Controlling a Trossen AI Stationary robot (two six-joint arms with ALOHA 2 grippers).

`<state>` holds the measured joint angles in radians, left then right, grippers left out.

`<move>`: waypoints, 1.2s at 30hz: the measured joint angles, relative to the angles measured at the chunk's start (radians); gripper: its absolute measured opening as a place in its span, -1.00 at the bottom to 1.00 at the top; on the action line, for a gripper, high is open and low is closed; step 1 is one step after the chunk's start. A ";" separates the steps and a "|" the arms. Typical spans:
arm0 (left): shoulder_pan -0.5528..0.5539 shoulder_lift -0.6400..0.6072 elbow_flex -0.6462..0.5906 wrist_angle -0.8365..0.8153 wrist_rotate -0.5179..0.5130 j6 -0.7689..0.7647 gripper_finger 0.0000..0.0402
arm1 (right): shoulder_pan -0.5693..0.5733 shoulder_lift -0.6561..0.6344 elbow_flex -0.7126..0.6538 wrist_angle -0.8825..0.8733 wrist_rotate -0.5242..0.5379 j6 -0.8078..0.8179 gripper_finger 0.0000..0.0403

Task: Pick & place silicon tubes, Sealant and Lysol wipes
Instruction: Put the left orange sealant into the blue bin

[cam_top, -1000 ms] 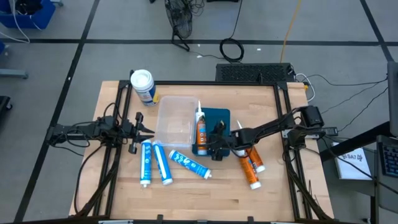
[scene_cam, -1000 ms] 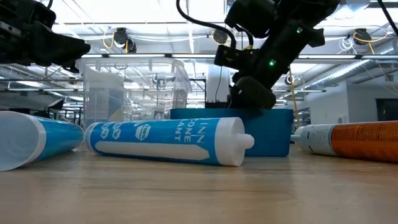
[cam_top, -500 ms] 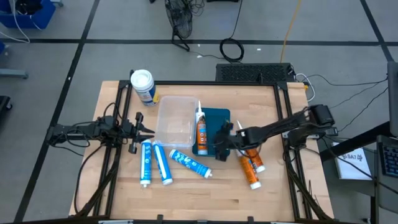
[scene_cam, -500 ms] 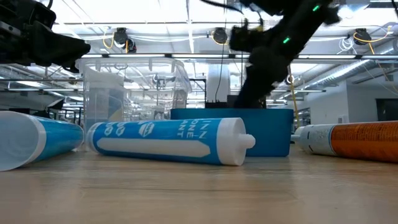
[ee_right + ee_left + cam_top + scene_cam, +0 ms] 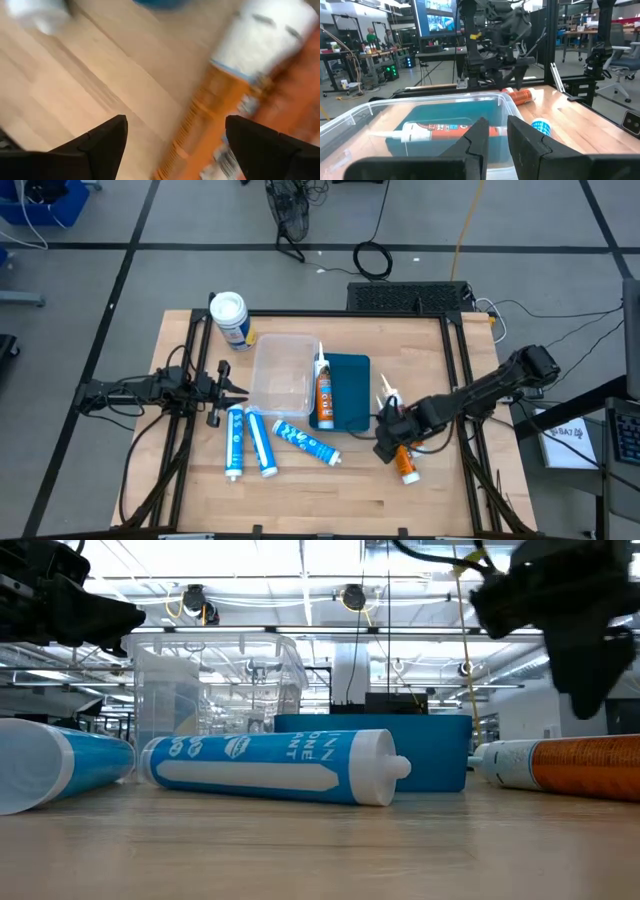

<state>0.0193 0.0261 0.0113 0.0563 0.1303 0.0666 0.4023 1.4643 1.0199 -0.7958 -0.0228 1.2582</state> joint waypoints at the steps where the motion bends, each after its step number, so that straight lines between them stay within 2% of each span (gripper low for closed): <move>1: 0.000 0.000 0.000 0.000 0.000 0.000 -0.62 | 0.006 0.004 0.000 -0.012 0.009 0.016 0.54; 5: 0.000 0.000 0.000 0.000 0.000 0.000 -0.62 | 0.028 0.012 -0.004 -0.022 0.051 0.052 0.53; 12: 0.000 0.000 0.000 0.006 0.000 0.000 -0.62 | 0.055 0.054 -0.060 0.023 0.037 0.107 0.53; 22: 0.000 0.000 0.000 0.006 0.000 0.000 -0.62 | 0.062 0.122 -0.194 0.225 -0.016 0.125 0.51; 25: 0.000 0.000 0.000 0.006 0.000 0.000 -0.62 | 0.064 0.129 -0.213 0.233 -0.022 0.145 0.39; 30: 0.000 0.000 0.000 0.006 0.000 0.000 -0.62 | 0.064 0.124 -0.214 0.249 -0.027 0.136 0.00; 36: 0.000 0.000 0.000 0.006 0.000 0.000 -0.62 | 0.068 0.109 -0.215 0.281 -0.005 0.094 0.00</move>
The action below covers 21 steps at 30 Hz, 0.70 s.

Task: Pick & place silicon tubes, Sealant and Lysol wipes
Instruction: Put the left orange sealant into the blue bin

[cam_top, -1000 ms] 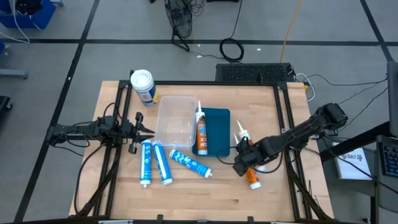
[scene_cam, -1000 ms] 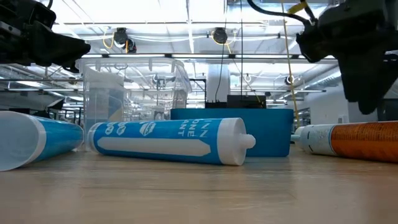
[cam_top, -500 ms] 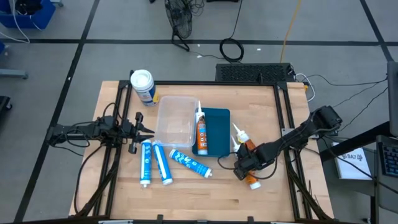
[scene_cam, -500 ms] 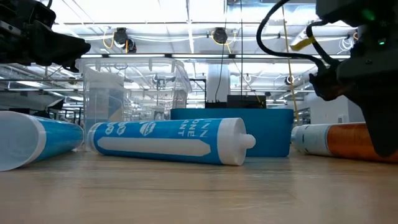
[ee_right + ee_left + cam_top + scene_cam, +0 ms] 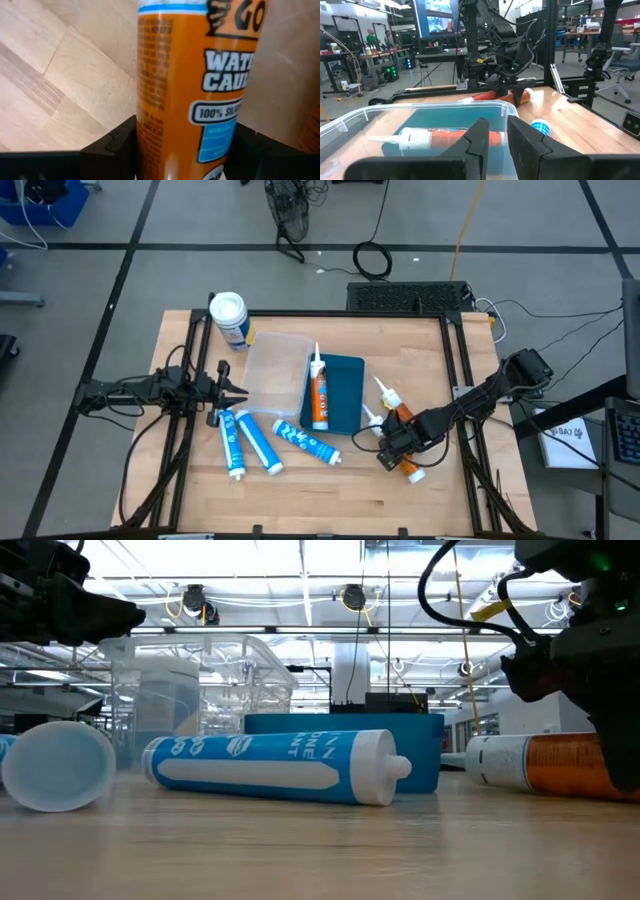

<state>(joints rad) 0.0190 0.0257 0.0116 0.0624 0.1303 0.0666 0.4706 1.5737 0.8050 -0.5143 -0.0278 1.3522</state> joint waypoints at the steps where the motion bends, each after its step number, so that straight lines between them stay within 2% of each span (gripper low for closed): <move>1: 0.000 0.000 0.000 0.000 0.000 0.000 -0.62 | 0.003 -0.007 0.000 0.002 0.011 0.001 0.00; 14: 0.000 0.000 0.000 0.000 0.000 0.000 -0.62 | 0.097 -0.224 -0.006 0.055 0.251 0.151 0.00; 18: 0.000 0.000 0.000 0.000 0.000 0.000 -0.62 | 0.114 -0.280 -0.004 0.170 0.386 0.088 0.00; 21: 0.000 0.000 0.000 0.000 0.000 0.000 -0.62 | 0.113 -0.301 -0.003 0.294 0.488 -0.033 0.00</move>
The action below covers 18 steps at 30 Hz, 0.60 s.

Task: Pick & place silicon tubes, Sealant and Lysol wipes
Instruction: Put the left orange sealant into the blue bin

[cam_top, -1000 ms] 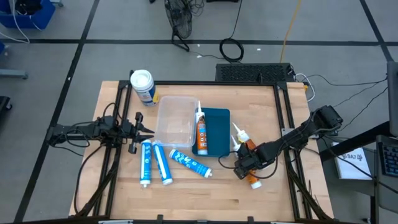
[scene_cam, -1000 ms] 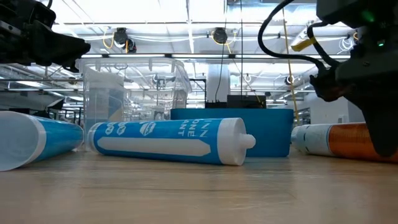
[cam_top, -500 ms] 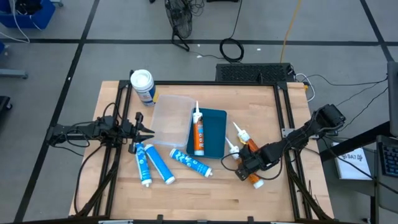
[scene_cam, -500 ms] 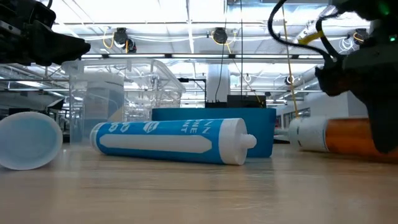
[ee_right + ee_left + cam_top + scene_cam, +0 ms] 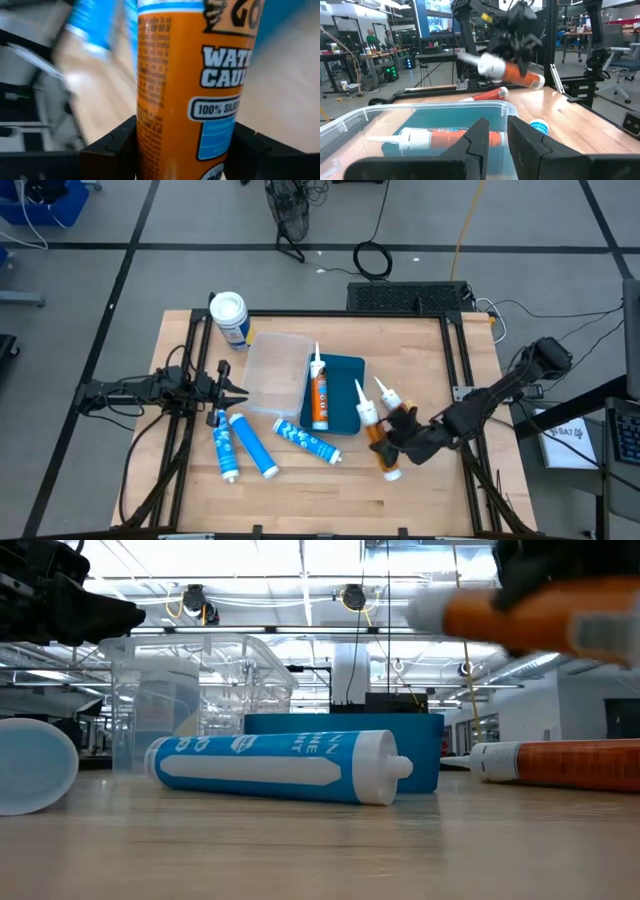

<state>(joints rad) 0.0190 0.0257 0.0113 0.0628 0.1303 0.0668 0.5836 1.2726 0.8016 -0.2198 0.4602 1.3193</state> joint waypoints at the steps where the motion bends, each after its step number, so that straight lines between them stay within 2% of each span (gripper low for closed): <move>1: 0.000 0.000 0.000 0.000 0.000 0.000 -0.62 | -0.006 -0.002 0.001 0.035 0.034 -0.048 0.00; 7: 0.000 0.000 0.000 0.000 0.000 0.000 -0.62 | -0.082 0.049 -0.009 0.320 0.222 -0.400 0.00; 13: 0.000 0.000 0.000 0.000 0.000 0.000 -0.62 | -0.216 0.185 -0.080 0.825 0.192 -0.684 0.00; 18: 0.000 0.000 0.000 -0.003 0.000 0.000 -0.62 | -0.326 0.272 -0.090 0.964 0.151 -0.746 0.00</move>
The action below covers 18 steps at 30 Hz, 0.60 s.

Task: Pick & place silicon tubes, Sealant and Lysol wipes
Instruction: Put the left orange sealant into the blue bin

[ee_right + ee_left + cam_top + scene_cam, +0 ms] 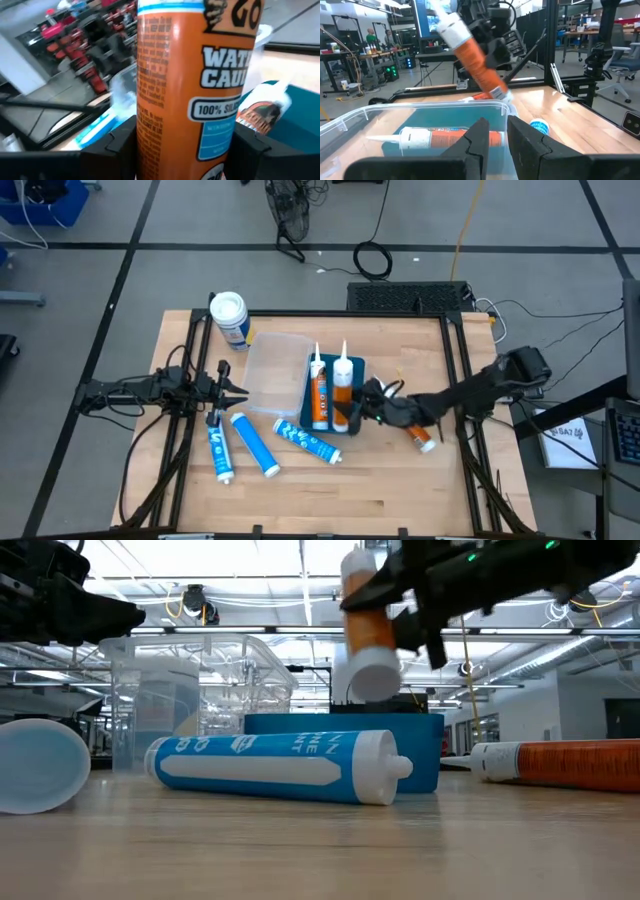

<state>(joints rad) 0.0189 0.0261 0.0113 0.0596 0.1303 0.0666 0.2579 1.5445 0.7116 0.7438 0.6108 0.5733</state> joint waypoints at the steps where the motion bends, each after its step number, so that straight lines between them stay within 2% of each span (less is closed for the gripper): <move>1: 0.000 0.000 0.000 -0.001 0.000 0.000 -0.62 | -0.016 0.018 0.000 0.026 -0.013 0.000 0.00; 6: 0.000 0.000 0.000 -0.002 0.000 0.000 -0.62 | -0.067 0.129 0.000 0.159 -0.069 0.014 -0.01; 11: 0.000 0.000 0.000 -0.003 0.000 0.000 -0.62 | -0.078 0.204 0.000 0.165 -0.063 0.017 -0.01; 18: 0.000 0.000 0.000 -0.003 0.000 0.000 -0.62 | -0.082 0.225 0.000 0.170 -0.063 0.015 -0.01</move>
<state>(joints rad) 0.0193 0.0261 0.0113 0.0563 0.1303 0.0669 0.1761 1.7699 0.7116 0.9134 0.5476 0.5887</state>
